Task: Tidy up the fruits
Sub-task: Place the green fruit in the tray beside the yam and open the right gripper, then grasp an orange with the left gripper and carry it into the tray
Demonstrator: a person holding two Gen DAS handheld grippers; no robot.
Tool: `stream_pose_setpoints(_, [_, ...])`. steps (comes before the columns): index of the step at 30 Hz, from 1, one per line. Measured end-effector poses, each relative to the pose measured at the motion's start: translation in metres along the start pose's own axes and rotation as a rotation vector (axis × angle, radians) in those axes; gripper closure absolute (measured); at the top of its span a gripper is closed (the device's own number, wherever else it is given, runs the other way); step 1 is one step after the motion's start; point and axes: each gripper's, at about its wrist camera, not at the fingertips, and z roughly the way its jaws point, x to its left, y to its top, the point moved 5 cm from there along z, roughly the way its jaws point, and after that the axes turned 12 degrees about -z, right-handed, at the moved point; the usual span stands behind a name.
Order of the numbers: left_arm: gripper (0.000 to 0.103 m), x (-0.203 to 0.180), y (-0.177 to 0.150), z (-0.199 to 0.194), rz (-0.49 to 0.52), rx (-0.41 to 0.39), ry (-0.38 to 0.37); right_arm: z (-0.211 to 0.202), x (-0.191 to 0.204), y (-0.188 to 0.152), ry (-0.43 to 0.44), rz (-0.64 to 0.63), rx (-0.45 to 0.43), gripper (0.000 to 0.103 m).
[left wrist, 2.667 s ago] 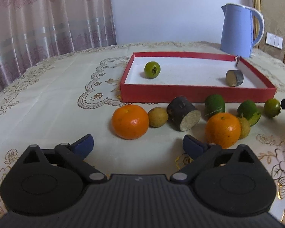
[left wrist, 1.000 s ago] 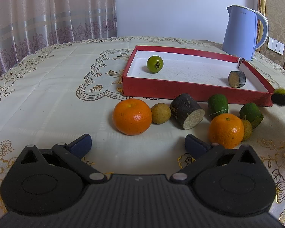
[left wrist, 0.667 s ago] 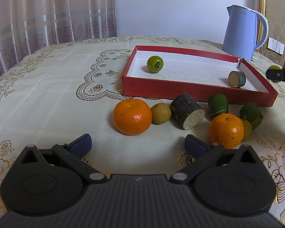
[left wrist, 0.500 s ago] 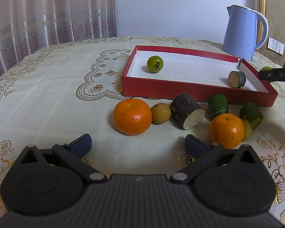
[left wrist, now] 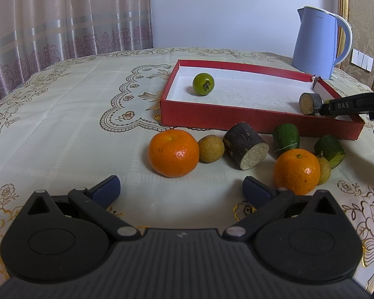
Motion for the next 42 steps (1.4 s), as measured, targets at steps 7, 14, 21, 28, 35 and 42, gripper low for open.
stream_pose_setpoints(7, [0.0,0.0,0.0,0.0,0.0,0.0,0.0,0.001,0.001,-0.001,0.0,-0.004,0.003,0.07])
stream_pose_setpoints(14, [0.0,0.0,0.0,0.0,0.0,0.0,0.0,-0.002,0.001,0.001,0.005,-0.011,-0.003,0.065])
stream_pose_setpoints(21, [0.0,0.0,0.0,0.0,0.0,-0.001,-0.001,-0.049,-0.003,-0.007,0.012,-0.008,-0.094,0.035])
stream_pose_setpoints(28, [0.0,0.0,0.0,0.0,-0.003,-0.002,-0.003,-0.087,-0.005,-0.032,0.059,0.015,-0.151,0.034])
stream_pose_setpoints(35, [0.0,0.005,0.001,-0.004,-0.011,-0.025,0.035,-0.087,-0.011,-0.052,0.126,0.062,-0.098,0.034])
stream_pose_setpoints(42, [0.0,0.009,0.009,-0.001,0.016,-0.046,0.067,-0.082,-0.01,-0.064,0.133,0.063,-0.06,0.034])
